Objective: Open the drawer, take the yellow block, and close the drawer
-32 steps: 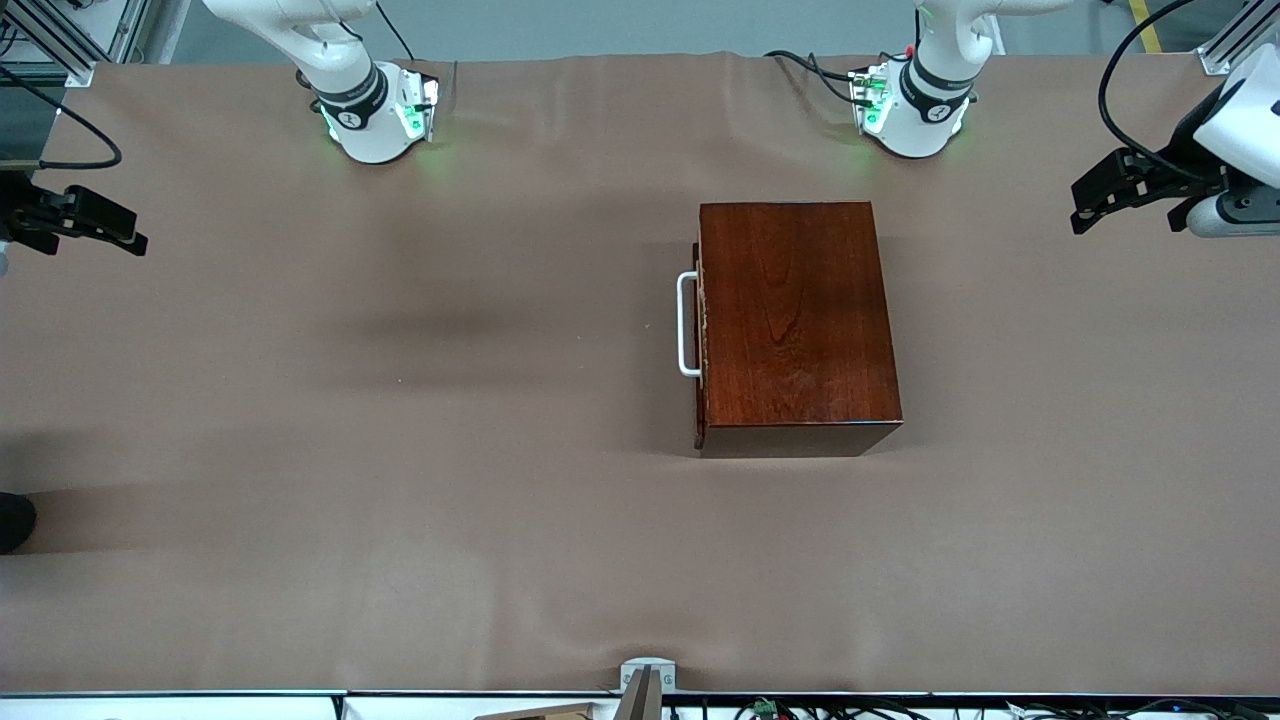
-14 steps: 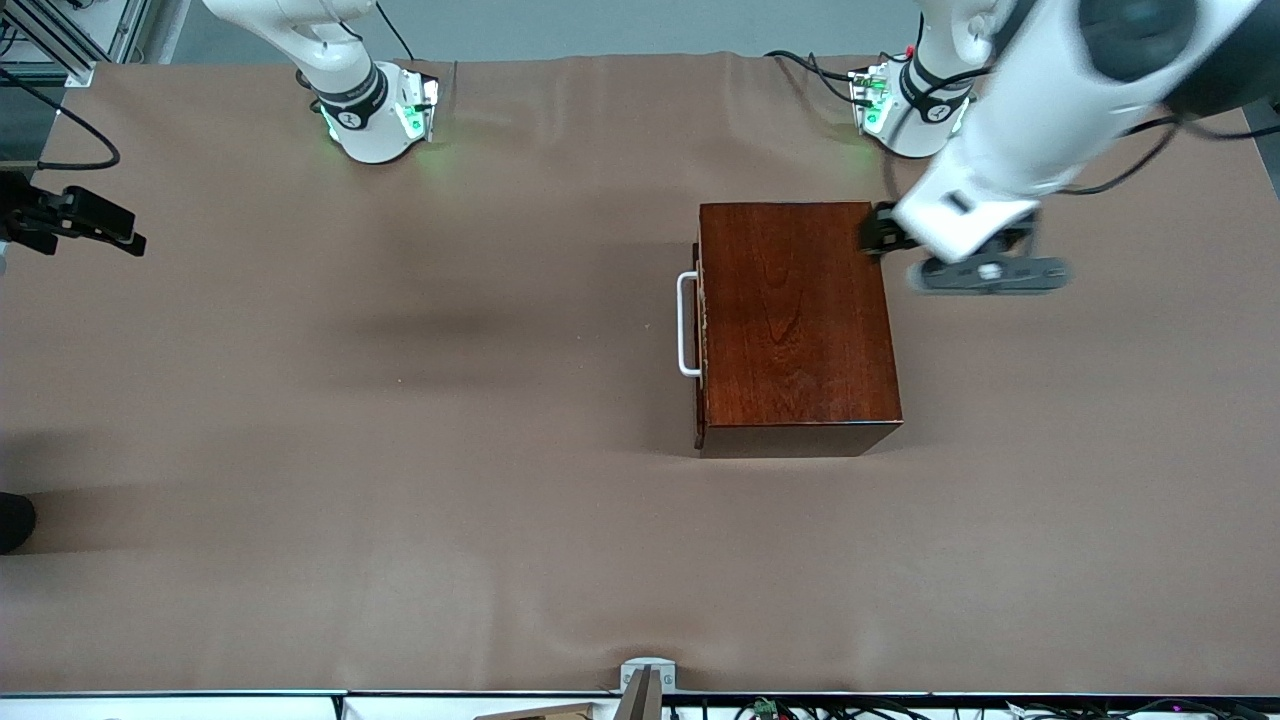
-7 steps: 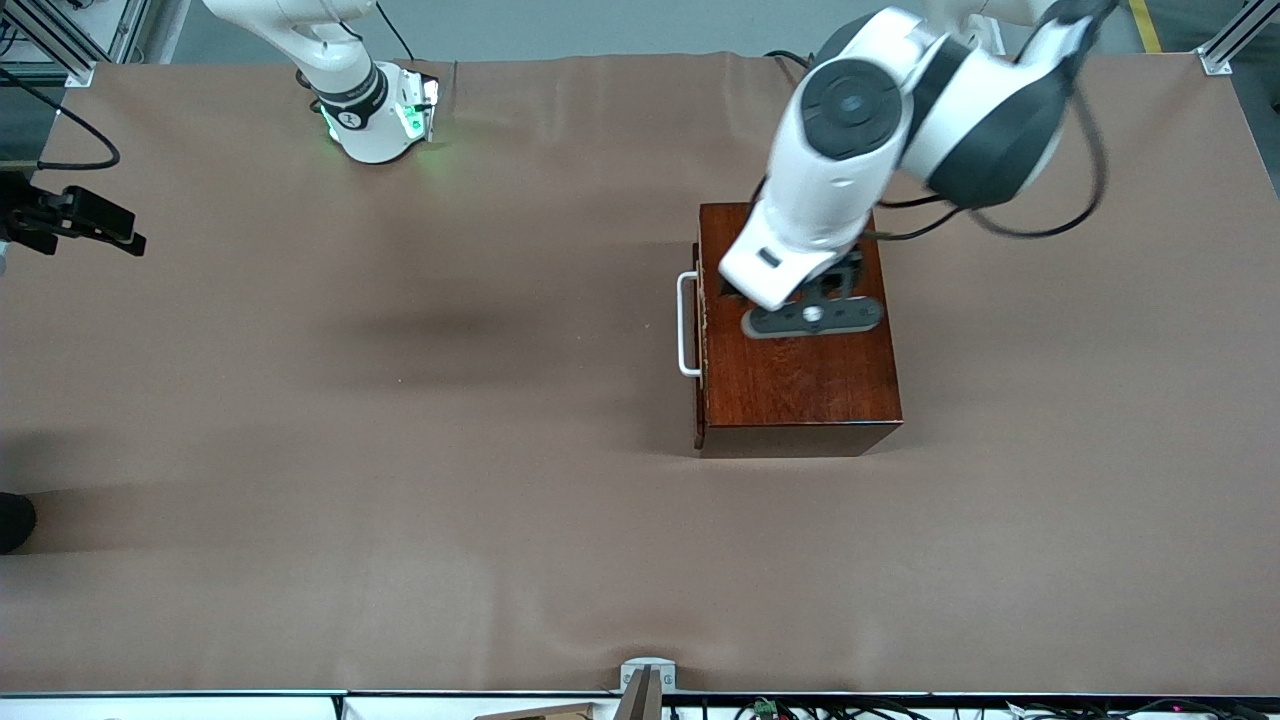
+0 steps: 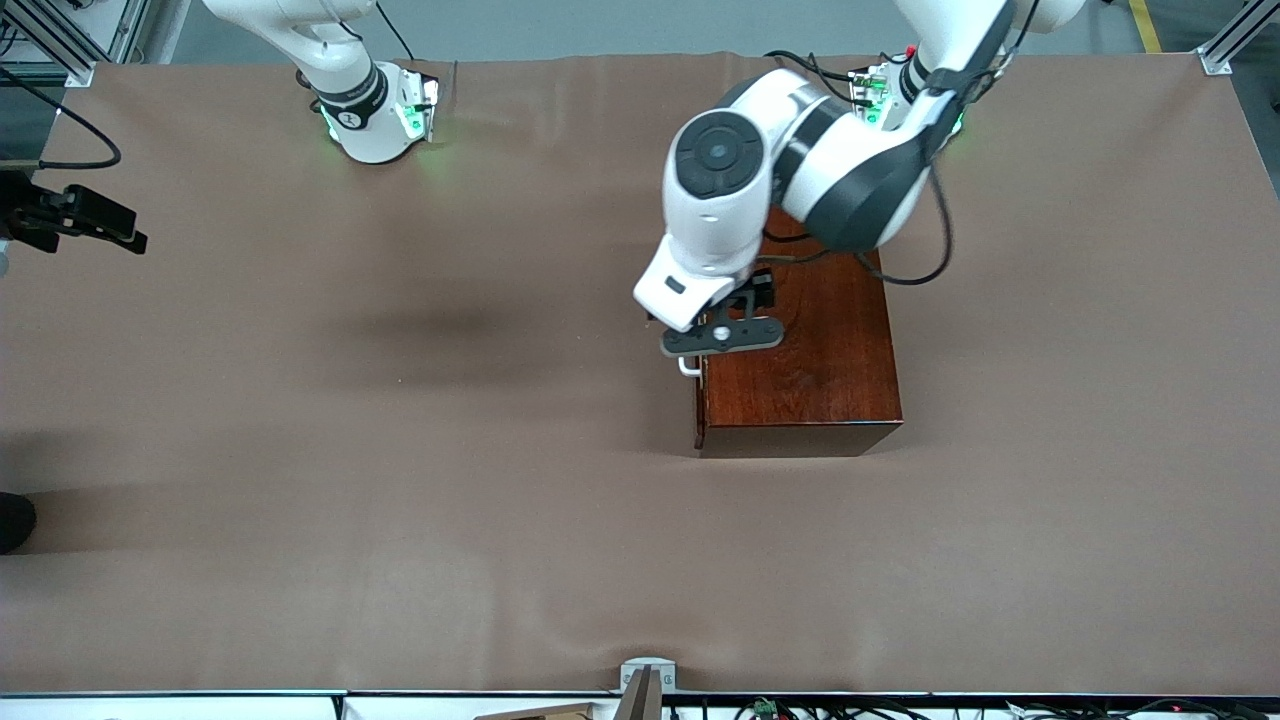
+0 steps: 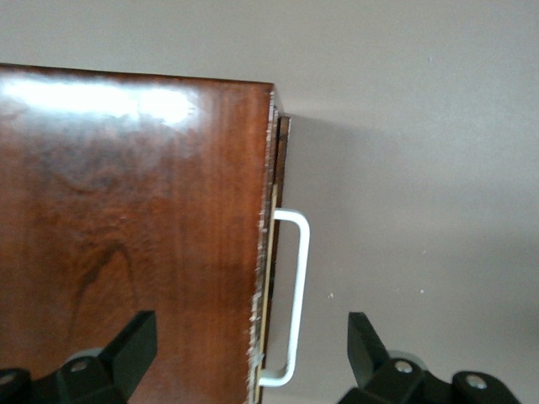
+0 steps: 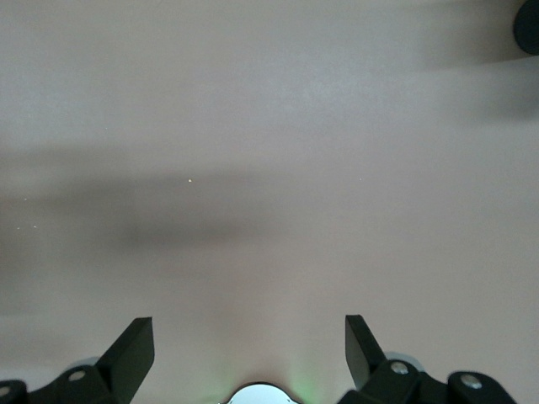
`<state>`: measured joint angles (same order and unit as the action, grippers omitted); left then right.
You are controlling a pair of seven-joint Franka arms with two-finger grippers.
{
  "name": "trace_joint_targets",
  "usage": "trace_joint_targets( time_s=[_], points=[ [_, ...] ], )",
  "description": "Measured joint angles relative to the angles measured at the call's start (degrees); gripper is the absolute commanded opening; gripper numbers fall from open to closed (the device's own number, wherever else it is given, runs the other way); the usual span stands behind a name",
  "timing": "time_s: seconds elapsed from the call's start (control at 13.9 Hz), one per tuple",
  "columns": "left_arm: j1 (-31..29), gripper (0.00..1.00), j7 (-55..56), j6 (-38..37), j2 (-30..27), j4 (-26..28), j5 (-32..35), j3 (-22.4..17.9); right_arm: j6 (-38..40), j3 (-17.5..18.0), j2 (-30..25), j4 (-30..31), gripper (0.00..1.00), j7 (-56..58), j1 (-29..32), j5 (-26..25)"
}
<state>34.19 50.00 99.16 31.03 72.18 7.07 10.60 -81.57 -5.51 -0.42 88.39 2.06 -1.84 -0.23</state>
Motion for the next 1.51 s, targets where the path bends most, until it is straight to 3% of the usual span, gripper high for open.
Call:
trace_joint_targets(
  time_s=[0.29, 0.43, 1.15, 1.51],
  points=[
    [10.28, 1.0, 1.96, 2.38, 2.87, -0.72, 0.06, -10.11, 0.07, 0.04, 0.0, 0.0, 1.0, 0.0, 0.0, 0.0],
    [12.14, 1.0, 2.02, 2.75, 3.45, -1.17, 0.08, -12.07, 0.08, 0.04, 0.0, 0.0, 1.0, 0.0, 0.0, 0.0],
    [15.95, 1.0, 2.01, -1.01, 7.21, -1.18, 4.02, -12.23, 0.09, 0.35, 0.0, 0.0, 1.0, 0.0, -0.01, 0.02],
    [16.38, 1.0, 2.01, 2.37, 7.54, -1.27, 4.04, -12.14, 0.09, 0.47, 0.0, 0.0, 1.0, 0.0, -0.13, 0.02]
  ],
)
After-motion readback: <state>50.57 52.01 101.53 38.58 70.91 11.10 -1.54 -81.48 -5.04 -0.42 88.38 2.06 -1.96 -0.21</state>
